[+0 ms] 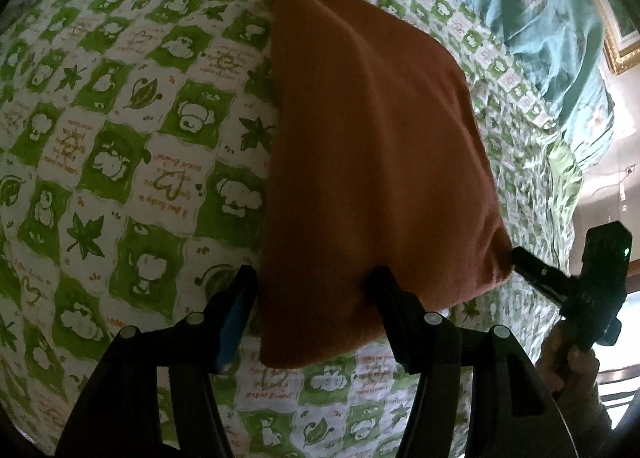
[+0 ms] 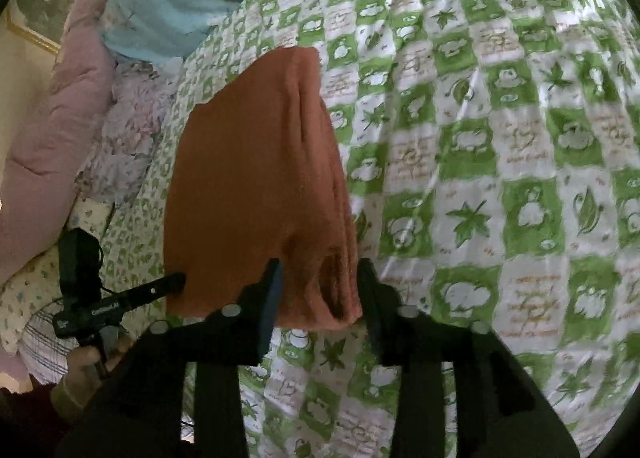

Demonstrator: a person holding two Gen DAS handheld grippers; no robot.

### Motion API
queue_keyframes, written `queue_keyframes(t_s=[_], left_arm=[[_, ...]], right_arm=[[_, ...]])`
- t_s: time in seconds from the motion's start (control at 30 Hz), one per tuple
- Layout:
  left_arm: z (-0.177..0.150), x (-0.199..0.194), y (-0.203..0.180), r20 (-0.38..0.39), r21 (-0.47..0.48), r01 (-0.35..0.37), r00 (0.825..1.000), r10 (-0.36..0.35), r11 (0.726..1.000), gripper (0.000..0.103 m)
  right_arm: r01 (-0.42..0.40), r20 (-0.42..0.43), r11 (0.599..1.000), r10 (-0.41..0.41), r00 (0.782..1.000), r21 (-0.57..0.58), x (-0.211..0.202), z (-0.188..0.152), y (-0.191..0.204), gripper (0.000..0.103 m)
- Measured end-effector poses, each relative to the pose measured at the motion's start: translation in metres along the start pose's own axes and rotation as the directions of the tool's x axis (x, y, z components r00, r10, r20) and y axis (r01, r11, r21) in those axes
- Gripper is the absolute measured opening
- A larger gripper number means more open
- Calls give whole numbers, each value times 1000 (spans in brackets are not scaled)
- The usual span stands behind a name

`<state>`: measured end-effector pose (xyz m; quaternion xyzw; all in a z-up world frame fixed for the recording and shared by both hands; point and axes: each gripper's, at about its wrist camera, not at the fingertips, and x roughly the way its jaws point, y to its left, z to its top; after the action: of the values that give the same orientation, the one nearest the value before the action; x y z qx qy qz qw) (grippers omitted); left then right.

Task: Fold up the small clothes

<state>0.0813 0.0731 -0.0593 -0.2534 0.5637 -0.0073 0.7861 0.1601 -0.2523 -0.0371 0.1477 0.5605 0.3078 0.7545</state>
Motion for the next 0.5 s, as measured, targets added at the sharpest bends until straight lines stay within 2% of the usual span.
queue_keyframes(t_s=[0.07,0.17,0.3,0.37,0.43,0.5], left_arm=[[2,2,0,-3,-3,-5,1000,5,1000,61],[1,1,2,-3,-6,-12,1000,12,1000,62],[-2,-2,5,-3,-2,-19,1000,19,1000,60],[-4,5,7,-31,-5,-24,999,24,1000,59],[-7,11,9,-41,-3,-32,999,32,999,59],[-9,13,6,-35,25,-52,998,53,998,59]], right_arm=[[-12,-12,1000,11,1000,-2,7,-2,1,40],[-6,-44,1000,7,999,6,15,-3,1,5],[-109,42,994,109,993,-13,-16,1,9,5],[-69,23,997,69,997,-36,-17,1,7,4],[16,-48,999,-18,999,-41,1,-3,-4,4],[47,-95,999,-47,994,-10,23,-9,-16,4]])
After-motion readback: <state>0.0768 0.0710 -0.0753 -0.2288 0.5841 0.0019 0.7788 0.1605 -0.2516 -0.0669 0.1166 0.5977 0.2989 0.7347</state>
